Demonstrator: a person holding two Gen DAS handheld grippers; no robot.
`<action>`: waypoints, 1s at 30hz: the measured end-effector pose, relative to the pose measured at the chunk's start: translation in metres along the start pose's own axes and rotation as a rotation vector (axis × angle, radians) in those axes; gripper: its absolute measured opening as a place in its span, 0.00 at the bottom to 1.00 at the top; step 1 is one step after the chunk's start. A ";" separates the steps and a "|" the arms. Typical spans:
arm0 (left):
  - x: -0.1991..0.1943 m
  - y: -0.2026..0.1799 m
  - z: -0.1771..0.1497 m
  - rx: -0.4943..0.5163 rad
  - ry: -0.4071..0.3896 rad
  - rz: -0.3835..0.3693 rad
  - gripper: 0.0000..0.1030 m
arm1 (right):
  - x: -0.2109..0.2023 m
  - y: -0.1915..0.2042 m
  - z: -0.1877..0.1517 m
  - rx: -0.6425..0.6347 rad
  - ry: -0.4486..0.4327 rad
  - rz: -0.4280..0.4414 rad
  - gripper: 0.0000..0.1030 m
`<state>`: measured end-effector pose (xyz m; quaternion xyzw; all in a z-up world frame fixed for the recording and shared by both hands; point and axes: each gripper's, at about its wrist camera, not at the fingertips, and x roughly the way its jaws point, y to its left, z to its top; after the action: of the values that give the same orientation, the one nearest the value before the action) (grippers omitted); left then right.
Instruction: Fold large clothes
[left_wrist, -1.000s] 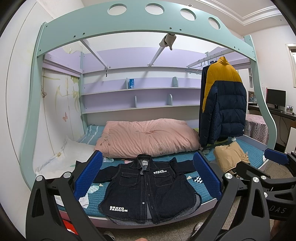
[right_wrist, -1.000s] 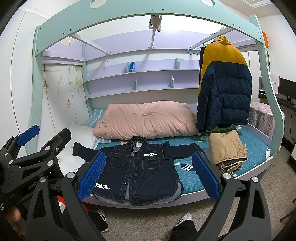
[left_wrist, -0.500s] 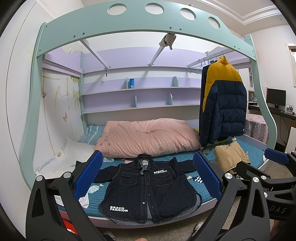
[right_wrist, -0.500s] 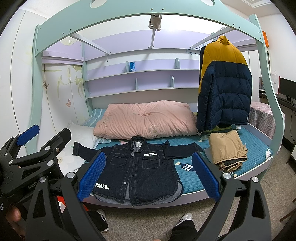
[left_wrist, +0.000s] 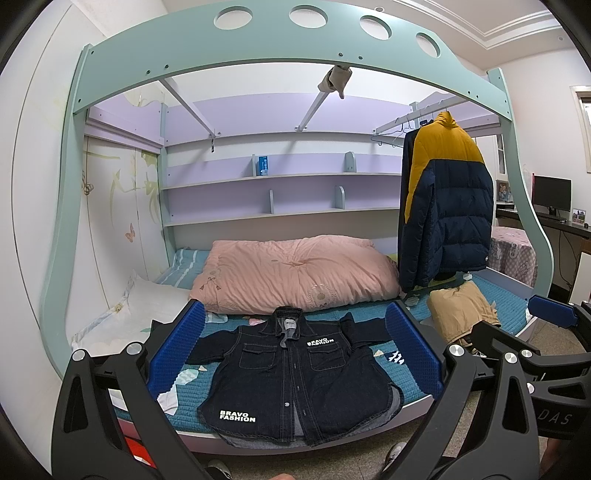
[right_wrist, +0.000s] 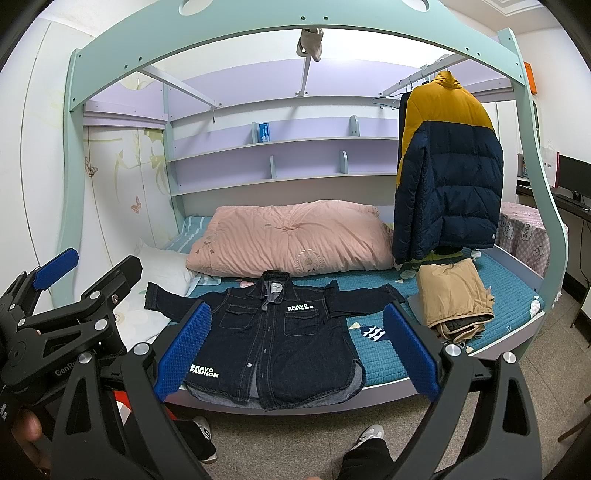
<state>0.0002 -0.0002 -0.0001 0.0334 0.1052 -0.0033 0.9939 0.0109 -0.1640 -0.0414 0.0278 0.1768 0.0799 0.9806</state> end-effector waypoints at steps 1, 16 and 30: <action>0.000 0.000 0.000 0.000 0.000 0.000 0.95 | 0.000 0.000 0.000 0.000 0.000 0.000 0.88; 0.011 -0.003 -0.003 0.001 0.020 -0.005 0.95 | 0.005 -0.004 0.002 0.005 0.018 -0.006 0.88; 0.073 0.010 -0.024 -0.003 0.116 -0.001 0.95 | 0.068 -0.003 -0.010 0.018 0.109 0.002 0.88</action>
<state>0.0663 0.0112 -0.0380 0.0320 0.1625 -0.0017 0.9862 0.0703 -0.1556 -0.0747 0.0324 0.2306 0.0809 0.9691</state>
